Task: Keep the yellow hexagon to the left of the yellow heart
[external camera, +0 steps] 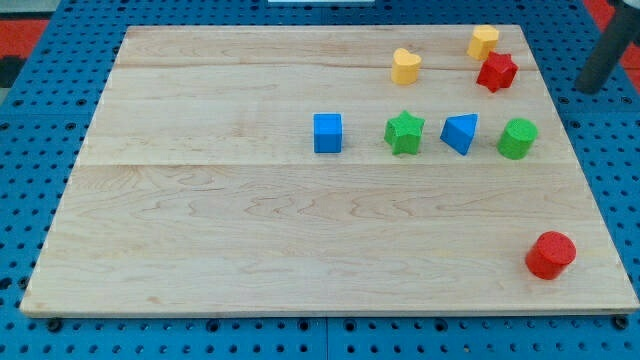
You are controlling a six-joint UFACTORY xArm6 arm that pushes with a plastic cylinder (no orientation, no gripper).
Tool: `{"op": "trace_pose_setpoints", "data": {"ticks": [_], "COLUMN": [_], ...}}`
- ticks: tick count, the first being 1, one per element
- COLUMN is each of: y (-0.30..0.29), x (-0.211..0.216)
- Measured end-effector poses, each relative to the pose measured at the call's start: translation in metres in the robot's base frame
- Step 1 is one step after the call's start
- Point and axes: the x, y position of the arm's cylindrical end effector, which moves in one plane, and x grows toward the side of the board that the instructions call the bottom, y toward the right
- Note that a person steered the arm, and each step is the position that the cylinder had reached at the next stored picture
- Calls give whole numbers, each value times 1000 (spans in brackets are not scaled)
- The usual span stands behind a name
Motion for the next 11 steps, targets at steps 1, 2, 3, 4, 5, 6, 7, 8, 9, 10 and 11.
{"op": "trace_pose_setpoints", "data": {"ticks": [1, 2, 3, 4, 5, 6, 7, 8, 9, 10, 11], "y": [-20, -77, -173, -223, -171, -166, -189, -231, -273, -292, -295], "x": [-59, -81, -78, -78, -77, -53, -40, -57, -70, -63, -50]}}
